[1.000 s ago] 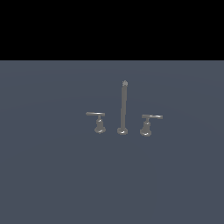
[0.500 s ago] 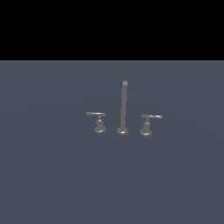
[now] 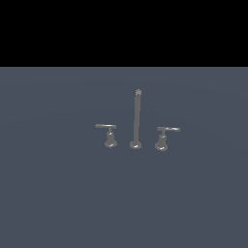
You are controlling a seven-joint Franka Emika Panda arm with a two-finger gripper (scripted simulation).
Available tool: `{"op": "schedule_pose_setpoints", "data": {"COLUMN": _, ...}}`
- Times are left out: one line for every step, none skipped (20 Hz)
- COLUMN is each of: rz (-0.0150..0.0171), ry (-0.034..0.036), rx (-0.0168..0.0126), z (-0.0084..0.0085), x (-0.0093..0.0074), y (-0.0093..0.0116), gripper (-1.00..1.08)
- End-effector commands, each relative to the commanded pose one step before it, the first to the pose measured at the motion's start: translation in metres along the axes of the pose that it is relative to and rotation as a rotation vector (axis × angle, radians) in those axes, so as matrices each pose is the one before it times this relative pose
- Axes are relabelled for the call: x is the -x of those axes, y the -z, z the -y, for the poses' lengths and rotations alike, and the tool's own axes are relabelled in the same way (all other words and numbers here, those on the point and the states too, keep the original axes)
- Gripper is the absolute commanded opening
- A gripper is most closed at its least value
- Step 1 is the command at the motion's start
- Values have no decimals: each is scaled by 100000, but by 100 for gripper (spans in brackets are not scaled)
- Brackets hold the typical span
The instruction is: Turn on the faucet by rotating a designated handle.
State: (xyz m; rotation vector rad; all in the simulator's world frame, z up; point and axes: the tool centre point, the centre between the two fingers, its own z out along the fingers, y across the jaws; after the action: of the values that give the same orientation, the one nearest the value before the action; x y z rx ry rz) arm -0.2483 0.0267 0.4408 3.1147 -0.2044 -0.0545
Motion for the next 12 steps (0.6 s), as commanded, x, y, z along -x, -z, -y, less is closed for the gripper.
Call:
{"op": "schedule_pose_setpoints", "data": {"rz": 20, "ry": -5071, "rx": -170, "z": 937, "x": -457, "y": -1139, "gripper": -100}}
{"op": "schedule_pose_setpoints", "data": {"rz": -3, "ry": -2187, "rx": -73, "z": 412, "x": -202, "y": -488, "gripper": -100}}
{"op": "schedule_pose_setpoints", "data": {"rz": -3, "ry": -2193, "rx": -74, "z": 414, "x": -203, "y": -490, "gripper": -100}}
{"op": "schedule_pose_setpoints", "data": {"rz": -3, "ry": -2198, "rx": -75, "z": 416, "x": -204, "y": -491, "gripper": -100}}
{"op": "schedule_pose_setpoints", "data": {"rz": -3, "ry": -2202, "rx": -76, "z": 418, "x": -205, "y": -492, "gripper": -100}}
{"op": "schedule_pose_setpoints", "data": {"rz": -3, "ry": -2206, "rx": -77, "z": 419, "x": -206, "y": -494, "gripper": -100}}
{"op": "schedule_pose_setpoints", "data": {"rz": -3, "ry": -2209, "rx": -78, "z": 421, "x": -206, "y": -495, "gripper": -100}}
{"op": "schedule_pose_setpoints", "data": {"rz": -2, "ry": -2213, "rx": -80, "z": 423, "x": -207, "y": -496, "gripper": -100}}
{"op": "schedule_pose_setpoints", "data": {"rz": -2, "ry": -2216, "rx": -81, "z": 425, "x": -208, "y": -497, "gripper": -100}}
{"op": "schedule_pose_setpoints", "data": {"rz": -2, "ry": -2218, "rx": -82, "z": 426, "x": -209, "y": -497, "gripper": -100}}
{"op": "schedule_pose_setpoints", "data": {"rz": -1, "ry": -2219, "rx": -83, "z": 428, "x": -210, "y": -498, "gripper": -100}}
{"op": "schedule_pose_setpoints", "data": {"rz": -1, "ry": -2221, "rx": -85, "z": 429, "x": -211, "y": -499, "gripper": -100}}
